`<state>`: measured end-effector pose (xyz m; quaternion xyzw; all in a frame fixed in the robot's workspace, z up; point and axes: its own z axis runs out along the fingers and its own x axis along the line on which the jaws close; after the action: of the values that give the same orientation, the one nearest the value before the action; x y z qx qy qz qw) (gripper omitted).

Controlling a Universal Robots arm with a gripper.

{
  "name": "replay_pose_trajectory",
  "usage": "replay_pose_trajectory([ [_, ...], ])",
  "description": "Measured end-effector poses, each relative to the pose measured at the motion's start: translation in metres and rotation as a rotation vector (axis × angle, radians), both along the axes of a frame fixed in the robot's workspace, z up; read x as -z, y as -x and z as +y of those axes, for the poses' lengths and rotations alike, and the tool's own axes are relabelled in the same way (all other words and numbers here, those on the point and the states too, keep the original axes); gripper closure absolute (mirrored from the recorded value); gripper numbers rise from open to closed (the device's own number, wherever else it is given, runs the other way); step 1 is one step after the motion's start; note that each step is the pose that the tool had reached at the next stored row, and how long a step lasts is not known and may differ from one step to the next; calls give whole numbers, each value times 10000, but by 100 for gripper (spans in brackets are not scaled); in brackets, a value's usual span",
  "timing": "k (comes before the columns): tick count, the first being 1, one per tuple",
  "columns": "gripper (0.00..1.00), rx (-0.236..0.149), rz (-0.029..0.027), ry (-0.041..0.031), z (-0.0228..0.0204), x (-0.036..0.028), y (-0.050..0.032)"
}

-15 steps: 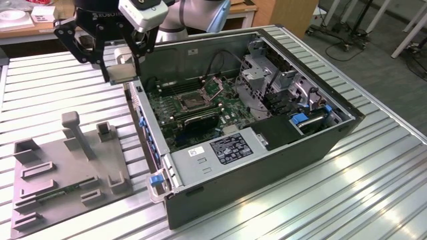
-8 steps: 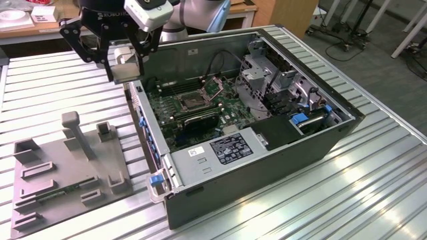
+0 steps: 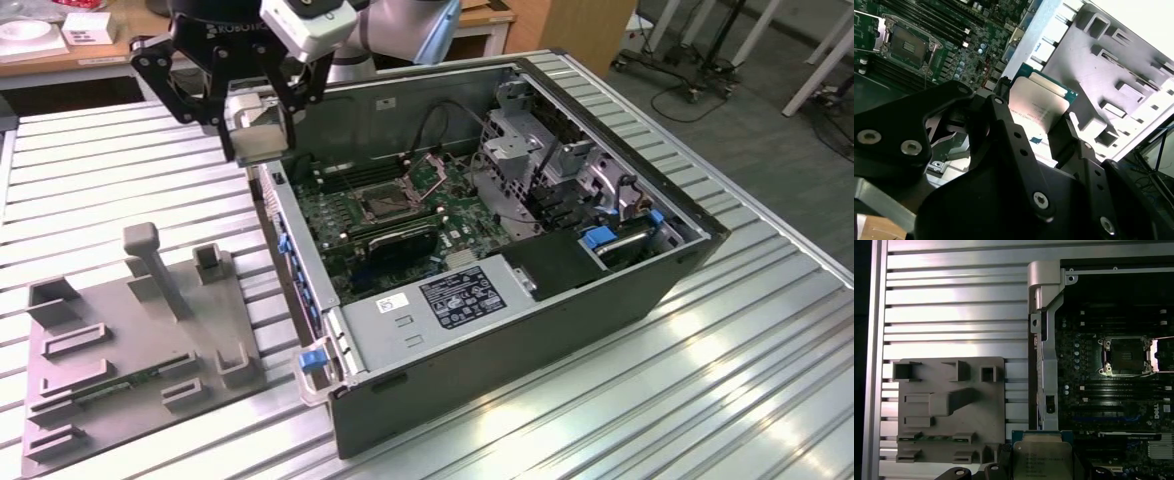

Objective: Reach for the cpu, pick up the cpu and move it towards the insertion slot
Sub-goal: 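Pick up the cpu and move it towards the insertion slot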

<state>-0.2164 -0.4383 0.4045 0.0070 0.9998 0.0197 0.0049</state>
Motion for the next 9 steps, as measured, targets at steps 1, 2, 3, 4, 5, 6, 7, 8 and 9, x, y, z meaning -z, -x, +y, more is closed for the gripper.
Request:
replay_pose_trajectory([
  [1, 45, 0, -1, -1, 0, 1, -9],
  [2, 45, 0, -1, -1, 0, 1, -18],
  [3, 45, 0, -1, -1, 0, 1, -27],
  [4, 45, 0, 0, 0, 0, 1, -37],
  [5, 45, 0, -1, -1, 0, 1, -46],
  [6, 45, 0, -1, -1, 0, 1, -56],
  [7, 45, 0, -1, -1, 0, 1, -65],
  [8, 45, -1, 0, -1, 0, 1, -75],
  [9, 45, -1, -1, -1, 0, 2, -84],
])
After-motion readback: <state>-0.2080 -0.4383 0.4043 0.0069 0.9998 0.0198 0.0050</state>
